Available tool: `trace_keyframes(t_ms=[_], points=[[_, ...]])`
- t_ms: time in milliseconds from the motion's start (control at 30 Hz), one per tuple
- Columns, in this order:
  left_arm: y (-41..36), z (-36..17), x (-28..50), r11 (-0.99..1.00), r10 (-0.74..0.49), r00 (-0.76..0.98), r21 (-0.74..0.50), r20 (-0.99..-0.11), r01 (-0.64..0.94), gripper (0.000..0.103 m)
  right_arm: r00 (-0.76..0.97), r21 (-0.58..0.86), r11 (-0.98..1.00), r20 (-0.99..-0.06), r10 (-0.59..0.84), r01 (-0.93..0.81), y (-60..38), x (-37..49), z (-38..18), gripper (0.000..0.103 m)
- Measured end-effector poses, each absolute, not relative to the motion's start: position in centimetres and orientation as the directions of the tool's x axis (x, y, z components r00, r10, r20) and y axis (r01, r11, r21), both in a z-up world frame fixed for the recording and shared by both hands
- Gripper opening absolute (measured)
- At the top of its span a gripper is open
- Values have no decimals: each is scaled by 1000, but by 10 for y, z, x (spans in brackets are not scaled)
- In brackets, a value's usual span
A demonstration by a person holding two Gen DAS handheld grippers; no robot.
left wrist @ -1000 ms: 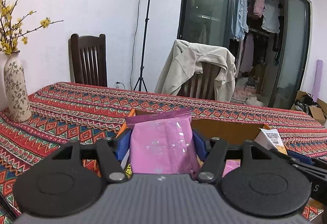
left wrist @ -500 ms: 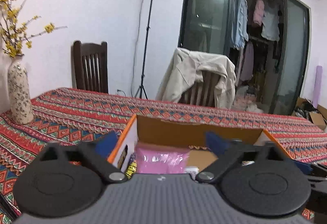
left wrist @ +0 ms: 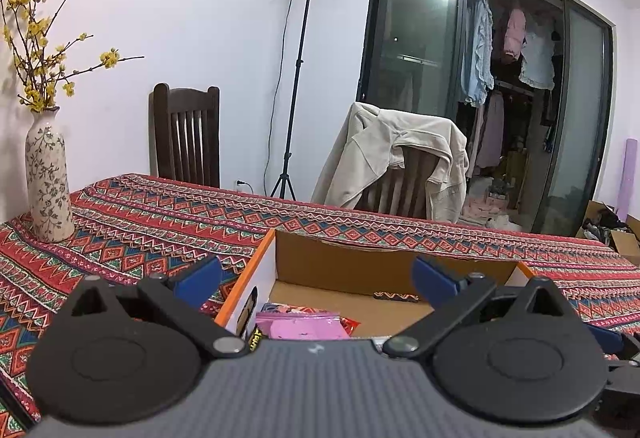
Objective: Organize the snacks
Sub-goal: 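Open both tools to drop the packets into the box, then move both tools back over the snack pile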
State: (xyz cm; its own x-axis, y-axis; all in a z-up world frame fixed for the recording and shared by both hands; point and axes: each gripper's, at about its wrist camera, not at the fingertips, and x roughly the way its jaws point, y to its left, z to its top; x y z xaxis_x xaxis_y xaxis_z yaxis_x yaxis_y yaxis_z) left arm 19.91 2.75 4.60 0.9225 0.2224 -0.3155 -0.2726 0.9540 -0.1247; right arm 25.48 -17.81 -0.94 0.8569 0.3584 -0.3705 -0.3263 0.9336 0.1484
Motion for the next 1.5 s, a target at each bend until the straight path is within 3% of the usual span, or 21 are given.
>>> trace_keyframes(t_ms=[333, 700, 1500], points=[[24, 72, 168, 966, 192, 942, -114, -276, -231, 103, 885, 100, 950, -345, 312, -296, -187, 232, 17, 103], [19, 69, 120, 983, 148, 953, -65, -266, -170, 103, 862, 82, 945, -391, 323, -317, -213, 187, 23, 103], [39, 22, 58, 989, 104, 916, -58, -387, -137, 103, 785, 95, 933, -516, 344, -346, -229, 121, -15, 103]])
